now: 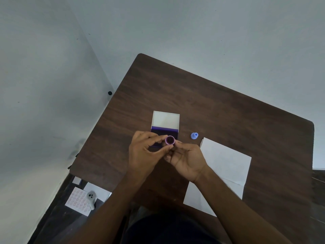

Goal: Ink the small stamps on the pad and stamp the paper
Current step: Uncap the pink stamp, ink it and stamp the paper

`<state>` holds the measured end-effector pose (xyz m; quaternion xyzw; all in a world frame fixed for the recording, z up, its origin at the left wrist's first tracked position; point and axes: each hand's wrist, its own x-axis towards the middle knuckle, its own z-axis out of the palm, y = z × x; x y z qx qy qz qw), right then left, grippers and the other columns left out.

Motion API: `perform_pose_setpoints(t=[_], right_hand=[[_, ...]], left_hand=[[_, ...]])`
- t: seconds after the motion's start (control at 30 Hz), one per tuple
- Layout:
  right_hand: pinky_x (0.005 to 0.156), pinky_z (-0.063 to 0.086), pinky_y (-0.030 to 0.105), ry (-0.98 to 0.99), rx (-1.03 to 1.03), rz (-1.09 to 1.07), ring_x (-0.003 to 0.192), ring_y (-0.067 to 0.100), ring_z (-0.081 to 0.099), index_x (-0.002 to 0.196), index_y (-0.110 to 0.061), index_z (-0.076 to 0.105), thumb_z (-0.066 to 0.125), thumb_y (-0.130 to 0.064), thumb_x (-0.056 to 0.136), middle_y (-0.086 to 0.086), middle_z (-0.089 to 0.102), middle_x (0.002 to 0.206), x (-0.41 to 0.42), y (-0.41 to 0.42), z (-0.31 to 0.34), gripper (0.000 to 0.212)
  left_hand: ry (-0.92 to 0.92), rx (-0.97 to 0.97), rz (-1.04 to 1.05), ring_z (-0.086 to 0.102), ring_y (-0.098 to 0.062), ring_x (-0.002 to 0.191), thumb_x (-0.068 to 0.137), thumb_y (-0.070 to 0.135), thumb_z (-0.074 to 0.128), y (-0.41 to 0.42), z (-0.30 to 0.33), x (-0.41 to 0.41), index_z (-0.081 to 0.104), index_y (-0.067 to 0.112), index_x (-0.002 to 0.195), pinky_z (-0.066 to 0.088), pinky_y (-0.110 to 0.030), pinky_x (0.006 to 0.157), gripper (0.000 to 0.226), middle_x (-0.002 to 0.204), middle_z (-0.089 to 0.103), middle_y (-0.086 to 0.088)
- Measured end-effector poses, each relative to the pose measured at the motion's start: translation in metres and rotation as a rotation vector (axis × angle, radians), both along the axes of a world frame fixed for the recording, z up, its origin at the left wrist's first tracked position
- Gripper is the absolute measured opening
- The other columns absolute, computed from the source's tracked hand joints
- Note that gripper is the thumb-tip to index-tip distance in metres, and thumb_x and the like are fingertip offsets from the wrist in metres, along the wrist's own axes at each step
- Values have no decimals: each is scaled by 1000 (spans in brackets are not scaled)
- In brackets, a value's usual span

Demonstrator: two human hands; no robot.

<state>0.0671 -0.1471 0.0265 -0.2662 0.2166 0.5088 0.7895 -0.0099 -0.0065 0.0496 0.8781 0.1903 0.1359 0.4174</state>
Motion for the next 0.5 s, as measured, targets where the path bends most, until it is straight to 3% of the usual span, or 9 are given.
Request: perform_pose_setpoints(t=[0.1,0.33,0.43,0.5], right_hand=[[98,47,46,-28,9,12,91,24,61,130,3,52,58,-12,89,20,60,110,3,0,-1,44],[92,52,40,-279,-61,140,92,22,65,121,1,61,57,-15,92,17,67,108,15,-7,-9,32],[79,56,33,-497,-241,225,82,20,67,112,-3,68,61,-21,91,13,71,95,23,-7,-11,28],[65,55,26,-734,-518,300,72,16,67,101,-12,74,64,-28,87,7,74,84,26,-1,-16,23]], left_hand=[[8,-36,28,56,-12,95,70,33,81,0,0,1,74,18,104,46,-17,78,38,96,70,3],[13,-157,27,58,-10,99,70,33,80,3,-9,2,72,21,106,50,-21,82,38,103,69,7],[81,-175,27,58,-9,99,73,35,76,5,-21,4,71,23,107,48,-17,82,36,104,69,7],[143,-188,35,60,-7,96,76,35,75,8,-34,6,70,25,109,47,-13,80,35,104,68,9]])
